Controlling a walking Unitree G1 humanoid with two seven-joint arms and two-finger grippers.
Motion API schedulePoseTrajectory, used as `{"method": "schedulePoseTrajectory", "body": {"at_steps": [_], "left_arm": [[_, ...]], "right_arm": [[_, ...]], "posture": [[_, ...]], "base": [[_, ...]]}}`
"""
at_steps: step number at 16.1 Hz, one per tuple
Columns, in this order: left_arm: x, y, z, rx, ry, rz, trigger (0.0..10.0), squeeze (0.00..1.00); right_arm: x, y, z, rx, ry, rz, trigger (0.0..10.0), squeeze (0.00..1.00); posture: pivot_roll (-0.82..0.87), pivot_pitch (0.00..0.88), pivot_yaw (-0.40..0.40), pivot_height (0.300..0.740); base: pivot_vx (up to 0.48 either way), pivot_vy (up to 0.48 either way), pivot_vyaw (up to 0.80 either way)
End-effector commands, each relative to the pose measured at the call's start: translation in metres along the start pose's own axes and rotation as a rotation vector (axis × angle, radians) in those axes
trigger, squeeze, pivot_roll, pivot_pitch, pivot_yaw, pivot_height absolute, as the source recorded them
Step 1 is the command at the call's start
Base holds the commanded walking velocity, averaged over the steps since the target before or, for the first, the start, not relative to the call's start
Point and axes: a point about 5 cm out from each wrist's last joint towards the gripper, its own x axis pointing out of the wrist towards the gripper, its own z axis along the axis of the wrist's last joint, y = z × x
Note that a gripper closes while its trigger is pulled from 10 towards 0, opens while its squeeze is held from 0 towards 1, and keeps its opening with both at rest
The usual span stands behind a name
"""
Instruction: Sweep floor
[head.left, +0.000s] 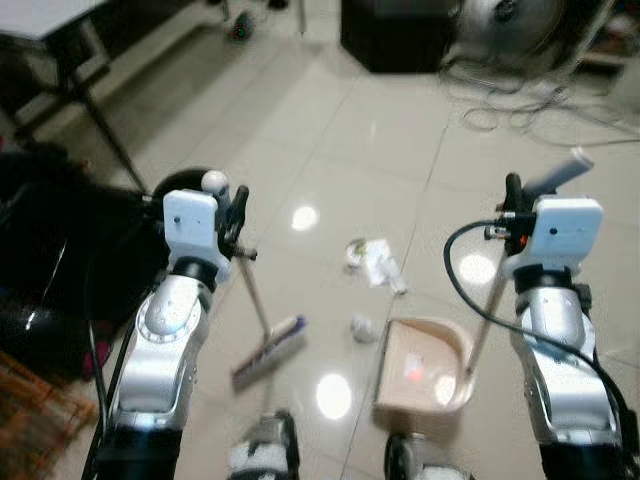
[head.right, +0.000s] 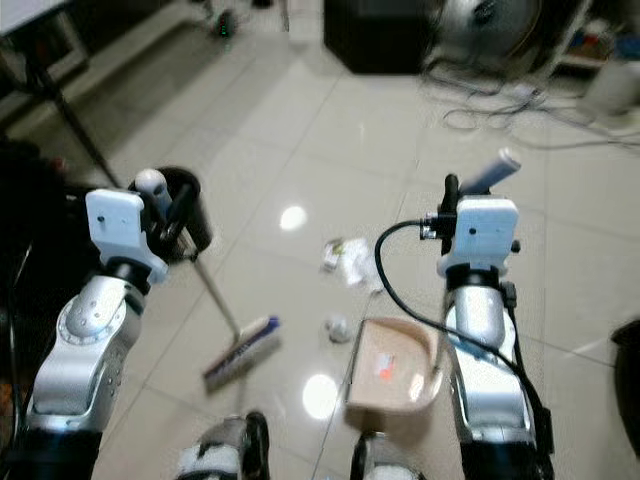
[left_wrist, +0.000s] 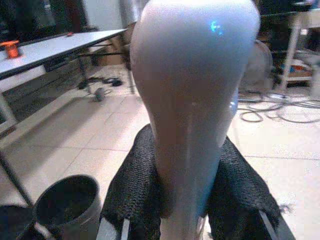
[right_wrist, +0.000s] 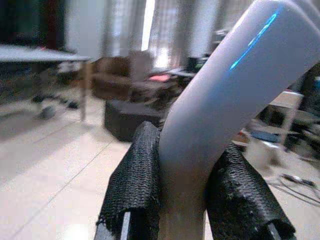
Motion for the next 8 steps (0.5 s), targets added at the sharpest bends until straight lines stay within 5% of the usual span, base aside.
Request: {"method": "schedulePoseTrajectory", "body": {"at_steps": [1,2,8], "left_arm": [[0.003,-0.007,0.015,0.011,-0.064,-0.038,10.0,0.0],[0.003,-0.008,0.015,0.008,-0.062,-0.04,10.0,0.0],[0.004,-0.009,0.016,0.003,-0.044,-0.055,10.0,0.0]], "right_arm": [[0.0,-0.007,0.005,-0.001,-0.016,-0.022,10.0,0.0],[-0.001,-0.009,0.005,-0.001,-0.009,-0.028,10.0,0.0],[-0.008,-0.02,0.001,-0.011,0.084,-0.055,10.0,0.0]], "posture": [[0.03,0.075,0.07,0.74],[0.03,0.077,0.071,0.74],[0.03,0.081,0.077,0.74]], "base": [[0.416,0.0,-0.8],[0.424,0.0,-0.8],[0.43,0.0,0.0]]}}
